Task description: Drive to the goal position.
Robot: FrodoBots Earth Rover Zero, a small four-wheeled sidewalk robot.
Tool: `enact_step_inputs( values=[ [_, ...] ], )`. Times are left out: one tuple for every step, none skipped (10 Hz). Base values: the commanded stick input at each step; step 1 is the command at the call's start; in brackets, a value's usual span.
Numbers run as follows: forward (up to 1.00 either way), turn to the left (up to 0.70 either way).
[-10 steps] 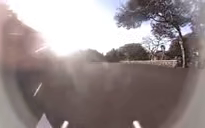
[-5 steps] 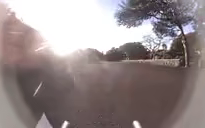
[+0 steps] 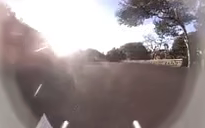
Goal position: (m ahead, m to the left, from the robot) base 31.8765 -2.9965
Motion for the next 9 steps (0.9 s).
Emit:
enact_step_inputs(
  values=[
    [0.70, 0.03],
    [0.70, 0.03],
    [0.70, 0.03],
    [0.70, 0.03],
    [0.70, 0.03],
    [0.70, 0.03],
    [0.70, 0.03],
    [0.70, 0.03],
    [0.70, 0.03]
  ],
)
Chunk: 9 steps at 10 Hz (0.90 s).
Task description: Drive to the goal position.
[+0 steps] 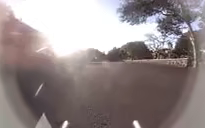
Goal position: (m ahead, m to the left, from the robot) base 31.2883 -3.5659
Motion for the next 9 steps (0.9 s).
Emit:
enact_step_inputs(
  values=[
    [0.70, 0.03],
    [0.70, 0.03],
    [0.70, 0.03],
    [0.70, 0.03],
    [0.70, 0.03],
    [0.70, 0.03],
    [0.70, 0.03],
    [0.70, 0.03],
    [0.70, 0.03]
  ],
)
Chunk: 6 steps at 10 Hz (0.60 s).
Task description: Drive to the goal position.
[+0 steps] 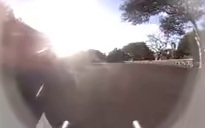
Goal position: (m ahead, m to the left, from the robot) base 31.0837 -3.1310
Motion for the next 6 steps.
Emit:
enact_step_inputs(
  values=[
    [0.70, 0.03],
    [0.70, 0.03],
    [0.70, 0.03],
    [0.70, 0.03],
    [0.70, 0.03],
    [0.70, 0.03]
  ],
)
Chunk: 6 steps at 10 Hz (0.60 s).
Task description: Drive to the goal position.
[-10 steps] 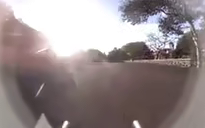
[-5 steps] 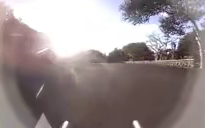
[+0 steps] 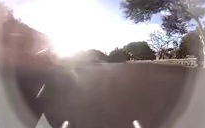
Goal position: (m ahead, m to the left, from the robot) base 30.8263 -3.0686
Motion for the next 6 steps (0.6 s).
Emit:
enact_step_inputs(
  values=[
    [0.70, 0.03],
    [0.70, 0.03],
    [0.70, 0.03],
    [0.70, 0.03],
    [0.70, 0.03],
    [0.70, 0.03]
  ],
)
